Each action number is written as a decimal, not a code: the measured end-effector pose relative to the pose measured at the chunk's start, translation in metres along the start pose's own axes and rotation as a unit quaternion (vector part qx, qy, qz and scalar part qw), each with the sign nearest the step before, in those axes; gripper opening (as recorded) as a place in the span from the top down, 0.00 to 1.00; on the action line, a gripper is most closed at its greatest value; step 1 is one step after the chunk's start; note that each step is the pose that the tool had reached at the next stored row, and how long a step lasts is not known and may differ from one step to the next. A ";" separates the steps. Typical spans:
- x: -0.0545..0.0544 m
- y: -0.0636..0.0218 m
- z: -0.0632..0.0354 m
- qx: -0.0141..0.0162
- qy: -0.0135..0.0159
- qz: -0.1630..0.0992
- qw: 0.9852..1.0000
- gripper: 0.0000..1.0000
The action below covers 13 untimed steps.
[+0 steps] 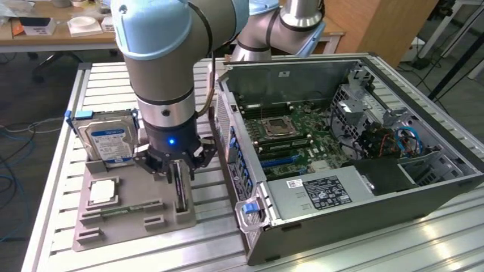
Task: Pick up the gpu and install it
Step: 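Pick up the gpu and move the gpu toward the slot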
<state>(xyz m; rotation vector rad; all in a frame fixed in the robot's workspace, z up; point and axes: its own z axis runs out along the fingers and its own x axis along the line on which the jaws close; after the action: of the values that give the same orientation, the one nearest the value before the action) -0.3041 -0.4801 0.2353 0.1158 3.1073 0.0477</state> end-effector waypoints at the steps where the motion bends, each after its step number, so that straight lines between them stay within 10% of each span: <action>1: 0.000 0.0000 0.0014 0.000 0.000 0.000 1.000 0.52; 13: 0.011 0.0159 0.0101 0.000 0.000 0.001 1.000 0.60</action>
<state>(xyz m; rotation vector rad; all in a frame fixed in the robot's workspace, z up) -0.3134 -0.4632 0.2255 0.1184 3.1071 0.0486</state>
